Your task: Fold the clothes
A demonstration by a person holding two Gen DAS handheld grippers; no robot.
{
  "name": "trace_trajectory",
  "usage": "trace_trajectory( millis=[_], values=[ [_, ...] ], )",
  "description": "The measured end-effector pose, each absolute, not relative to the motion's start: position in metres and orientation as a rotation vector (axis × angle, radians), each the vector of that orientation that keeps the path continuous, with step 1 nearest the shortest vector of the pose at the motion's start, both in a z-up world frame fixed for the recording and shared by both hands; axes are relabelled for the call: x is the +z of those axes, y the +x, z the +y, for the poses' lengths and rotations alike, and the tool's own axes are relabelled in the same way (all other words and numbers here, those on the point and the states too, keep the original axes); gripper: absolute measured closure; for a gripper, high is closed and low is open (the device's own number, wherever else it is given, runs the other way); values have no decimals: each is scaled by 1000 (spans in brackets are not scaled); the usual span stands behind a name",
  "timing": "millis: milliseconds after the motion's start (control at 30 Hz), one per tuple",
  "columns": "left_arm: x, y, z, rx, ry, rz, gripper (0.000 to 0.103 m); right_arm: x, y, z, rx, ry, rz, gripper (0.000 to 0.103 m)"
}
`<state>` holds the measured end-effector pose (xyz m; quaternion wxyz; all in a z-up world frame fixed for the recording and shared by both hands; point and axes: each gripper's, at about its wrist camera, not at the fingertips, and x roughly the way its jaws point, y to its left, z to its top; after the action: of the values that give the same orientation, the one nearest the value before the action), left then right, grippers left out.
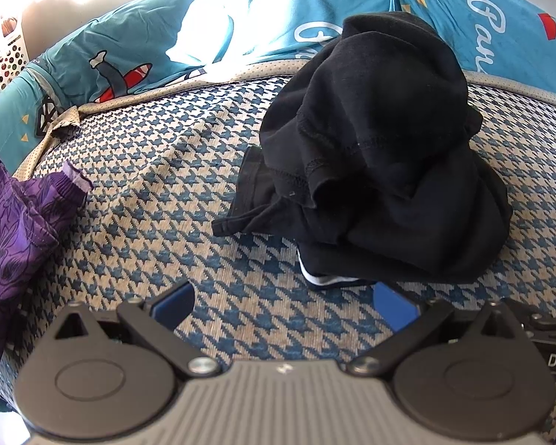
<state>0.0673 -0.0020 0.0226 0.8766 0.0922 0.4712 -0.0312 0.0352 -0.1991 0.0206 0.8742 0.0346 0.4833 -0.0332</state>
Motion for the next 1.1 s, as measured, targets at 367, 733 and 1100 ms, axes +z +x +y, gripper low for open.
trace_trajectory(
  millis=[367,733,1100],
  values=[
    [23,67,-3,-67,199,983,0,20,36,-198,-73,70,1007,0],
    [22,67,-4,-67,201,983,0,20,35,-198,-77,69,1006,0],
    [22,67,-3,-66,205,984,0,20,37,-197,-82,69,1000,0]
  ],
)
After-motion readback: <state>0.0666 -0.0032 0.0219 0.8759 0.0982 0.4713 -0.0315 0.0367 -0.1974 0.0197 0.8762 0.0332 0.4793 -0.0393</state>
